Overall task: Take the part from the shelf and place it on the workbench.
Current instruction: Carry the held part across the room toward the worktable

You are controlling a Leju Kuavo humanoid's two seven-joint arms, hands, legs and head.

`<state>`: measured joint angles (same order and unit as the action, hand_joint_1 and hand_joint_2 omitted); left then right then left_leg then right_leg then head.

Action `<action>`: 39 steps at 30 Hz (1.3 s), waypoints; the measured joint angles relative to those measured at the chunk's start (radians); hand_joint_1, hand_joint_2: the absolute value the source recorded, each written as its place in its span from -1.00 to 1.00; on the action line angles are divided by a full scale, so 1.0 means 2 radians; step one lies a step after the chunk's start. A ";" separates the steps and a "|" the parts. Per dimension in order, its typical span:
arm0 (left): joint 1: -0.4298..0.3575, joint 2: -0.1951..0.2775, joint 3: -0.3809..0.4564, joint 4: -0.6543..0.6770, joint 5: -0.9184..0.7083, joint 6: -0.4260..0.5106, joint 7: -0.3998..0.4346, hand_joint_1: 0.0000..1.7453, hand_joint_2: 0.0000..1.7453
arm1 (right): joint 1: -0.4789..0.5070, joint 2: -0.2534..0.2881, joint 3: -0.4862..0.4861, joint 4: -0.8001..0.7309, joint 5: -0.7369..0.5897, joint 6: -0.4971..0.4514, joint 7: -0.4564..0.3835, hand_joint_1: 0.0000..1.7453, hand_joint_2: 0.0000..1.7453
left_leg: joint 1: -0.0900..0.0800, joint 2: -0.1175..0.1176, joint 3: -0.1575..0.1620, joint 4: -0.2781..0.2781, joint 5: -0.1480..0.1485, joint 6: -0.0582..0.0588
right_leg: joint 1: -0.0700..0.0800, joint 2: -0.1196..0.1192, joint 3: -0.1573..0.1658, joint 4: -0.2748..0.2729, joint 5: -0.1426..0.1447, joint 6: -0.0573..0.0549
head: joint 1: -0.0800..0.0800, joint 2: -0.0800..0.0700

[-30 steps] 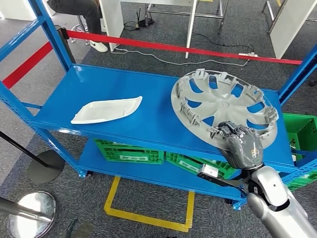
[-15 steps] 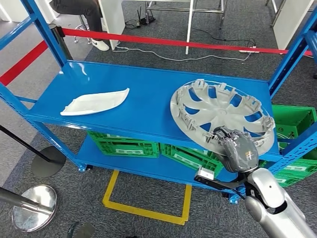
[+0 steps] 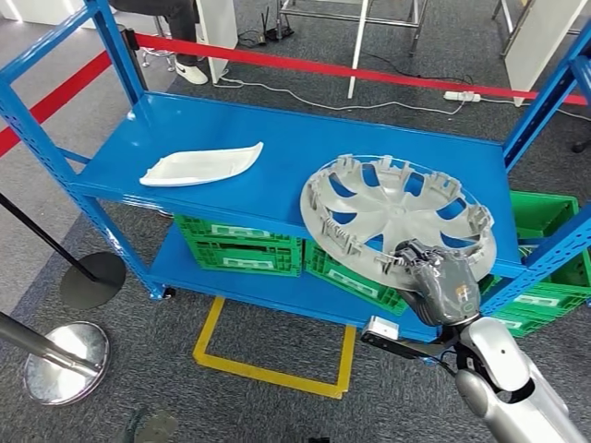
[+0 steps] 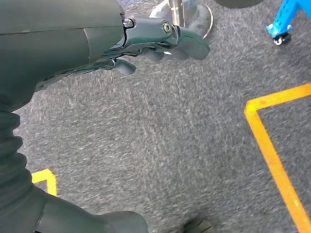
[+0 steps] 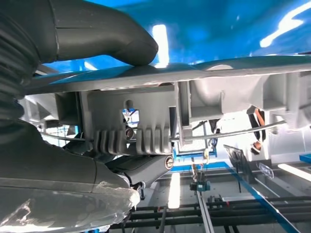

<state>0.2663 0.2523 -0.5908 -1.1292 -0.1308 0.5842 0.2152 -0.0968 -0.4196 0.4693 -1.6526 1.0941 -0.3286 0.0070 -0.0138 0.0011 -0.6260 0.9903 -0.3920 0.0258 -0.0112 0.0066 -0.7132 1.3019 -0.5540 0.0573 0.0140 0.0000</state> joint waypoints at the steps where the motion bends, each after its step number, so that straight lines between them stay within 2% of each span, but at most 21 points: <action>1: 0.000 -0.001 0.001 0.000 -0.002 -0.001 0.000 -1.00 1.00 | 0.000 0.000 0.000 0.000 -0.001 0.000 -0.001 1.00 1.00 | 0.001 0.000 -0.006 0.000 0.005 -0.001 | 0.000 0.000 0.023 -0.023 0.011 0.001 | 0.000 0.000; 4: 0.002 -0.003 0.004 0.000 -0.005 -0.001 0.000 -1.00 1.00 | 0.001 0.000 0.000 -0.002 -0.002 0.002 -0.001 1.00 1.00 | 0.001 -0.001 -0.017 0.001 0.017 -0.008 | 0.001 -0.001 0.095 -0.122 0.017 -0.001 | 0.000 0.000; 6: 0.004 -0.003 0.007 -0.001 -0.007 -0.001 0.001 -1.00 1.00 | 0.003 0.000 -0.001 -0.003 -0.003 0.002 -0.001 1.00 1.00 | 0.000 -0.001 -0.019 0.000 0.026 -0.013 | 0.003 0.001 0.103 -0.140 0.015 -0.008 | 0.001 0.000; 8: 0.005 -0.003 0.008 -0.001 -0.008 -0.001 0.001 -1.00 1.00 | 0.004 0.000 -0.001 -0.004 -0.003 0.003 -0.001 1.00 1.00 | 0.001 -0.002 -0.023 0.000 0.027 -0.020 | 0.002 0.001 0.096 -0.140 0.024 -0.016 | 0.002 0.000; 9: 0.006 -0.003 0.009 -0.001 -0.008 -0.001 0.001 -1.00 1.00 | 0.004 0.000 -0.001 -0.004 -0.003 0.003 -0.001 1.00 1.00 | 0.001 -0.002 -0.028 0.008 0.017 -0.023 | 0.002 0.000 0.092 -0.140 0.029 -0.021 | 0.001 0.000; 11: 0.007 -0.003 0.010 -0.002 -0.008 -0.001 0.001 -1.00 1.00 | 0.004 0.000 -0.001 -0.004 -0.003 0.003 -0.001 1.00 1.00 | 0.003 -0.002 -0.043 0.056 -0.028 -0.028 | 0.001 0.000 0.081 -0.141 0.039 -0.027 | 0.000 0.000; 13: 0.006 -0.004 0.010 -0.002 -0.008 -0.001 0.001 -1.00 1.00 | 0.005 0.000 -0.001 -0.004 -0.003 0.003 -0.001 1.00 1.00 | 0.005 -0.002 -0.059 0.124 -0.067 -0.031 | 0.001 -0.001 0.069 -0.140 0.049 -0.028 | 0.000 0.000; 14: 0.006 -0.004 0.010 -0.002 -0.008 -0.001 0.001 -1.00 1.00 | 0.005 0.000 -0.001 -0.004 -0.003 0.003 -0.001 1.00 1.00 | 0.006 -0.002 -0.060 0.144 -0.074 -0.032 | 0.001 -0.001 0.063 -0.140 0.053 -0.028 | 0.000 0.000; 16: 0.006 -0.004 0.010 -0.002 -0.008 -0.001 0.001 -1.00 1.00 | 0.006 0.000 -0.001 -0.004 -0.003 0.003 -0.001 1.00 1.00 | 0.009 -0.002 -0.039 0.135 -0.061 -0.033 | 0.000 -0.001 0.052 -0.140 0.061 -0.025 | 0.000 0.000; 19: 0.004 -0.005 0.011 -0.002 -0.009 -0.001 0.001 -1.00 1.00 | 0.005 0.000 -0.002 -0.005 -0.003 0.003 -0.001 1.00 1.00 | 0.011 -0.003 0.029 0.039 -0.040 -0.032 | 0.001 0.000 0.040 -0.139 0.071 -0.017 | 0.000 0.000; 21: 0.002 -0.005 0.012 -0.003 -0.009 -0.001 0.001 -1.00 1.00 | 0.005 0.000 -0.004 -0.006 -0.004 0.003 -0.001 1.00 1.00 | 0.009 -0.005 0.051 -0.003 -0.041 -0.027 | 0.000 0.000 0.035 -0.141 0.081 -0.010 | 0.000 0.000; 23: 0.003 -0.005 0.013 -0.003 -0.009 -0.001 0.001 -1.00 1.00 | 0.006 0.000 -0.003 -0.006 -0.003 0.003 -0.001 1.00 1.00 | 0.006 -0.005 0.046 -0.008 -0.035 -0.019 | -0.003 0.000 0.030 -0.142 0.086 -0.004 | 0.000 0.000; 24: 0.005 -0.005 0.013 -0.003 -0.009 -0.002 0.001 -1.00 1.00 | 0.007 0.000 -0.003 -0.006 -0.003 0.003 -0.001 1.00 1.00 | 0.006 -0.004 0.043 -0.009 -0.031 -0.015 | -0.004 0.000 0.026 -0.137 0.078 -0.002 | 0.000 0.000; 26: 0.006 -0.005 0.014 -0.003 -0.009 -0.002 0.001 -1.00 1.00 | 0.008 0.000 -0.003 -0.005 -0.004 0.004 -0.001 1.00 1.00 | 0.006 -0.002 0.036 -0.011 -0.024 -0.007 | -0.004 -0.001 0.012 -0.094 0.039 0.000 | 0.002 0.000; 28: 0.006 -0.005 0.014 -0.003 -0.009 -0.002 0.001 -1.00 1.00 | 0.009 0.000 -0.003 -0.005 -0.004 0.005 -0.001 1.00 1.00 | 0.004 -0.002 0.028 -0.011 -0.016 -0.004 | -0.002 -0.001 -0.003 -0.028 -0.002 0.000 | 0.004 0.000; 30: 0.006 -0.006 0.014 -0.003 -0.010 -0.002 0.001 -1.00 1.00 | 0.008 0.000 -0.003 -0.005 -0.004 0.007 -0.001 1.00 1.00 | 0.001 -0.001 0.018 -0.010 -0.007 -0.003 | 0.000 -0.001 0.003 0.000 -0.006 -0.003 | 0.004 0.000; 32: 0.006 -0.006 0.015 -0.003 -0.010 -0.002 0.002 -1.00 1.00 | 0.007 0.000 -0.003 -0.005 -0.005 0.008 -0.001 1.00 1.00 | -0.001 -0.001 0.008 -0.010 0.001 -0.003 | 0.003 -0.001 0.043 -0.041 0.019 -0.008 | 0.004 0.000; 34: 0.006 -0.007 0.015 -0.003 -0.011 -0.002 0.002 -1.00 1.00 | 0.005 0.000 -0.003 -0.006 -0.006 0.010 -0.002 1.00 1.00 | -0.003 -0.002 0.001 -0.009 0.010 -0.005 | 0.007 -0.001 0.096 -0.116 0.024 -0.012 | 0.004 0.000; 35: 0.006 -0.007 0.016 -0.003 -0.011 -0.001 0.002 -1.00 1.00 | 0.004 0.000 -0.003 -0.006 -0.006 0.011 -0.002 1.00 1.00 | -0.003 -0.002 -0.001 -0.010 0.015 -0.007 | 0.008 -0.001 0.111 -0.141 0.022 -0.014 | 0.004 0.000; 36: 0.006 -0.007 0.017 -0.004 -0.011 -0.001 0.002 -1.00 1.00 | 0.003 0.000 -0.003 -0.007 -0.006 0.012 -0.002 1.00 1.00 | -0.003 -0.002 -0.004 -0.010 0.019 -0.009 | 0.010 0.000 0.118 -0.154 0.018 -0.015 | 0.004 0.000; 39: 0.008 -0.008 0.019 -0.004 -0.012 -0.001 0.003 -1.00 1.00 | -0.002 0.001 -0.001 -0.007 -0.007 0.016 -0.003 1.00 1.00 | -0.001 -0.002 -0.011 -0.008 0.022 -0.017 | 0.009 -0.001 0.108 -0.158 0.028 -0.024 | 0.005 0.000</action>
<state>0.2825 0.2362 -0.5529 -1.1369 -0.1539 0.5821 0.2208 -0.0999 -0.4167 0.4675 -1.6661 1.0807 -0.2962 0.0006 -0.0160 -0.0036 -0.6484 0.9745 -0.3476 -0.0087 0.0072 0.0050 -0.4973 0.9858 -0.4981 0.0101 0.0239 0.0000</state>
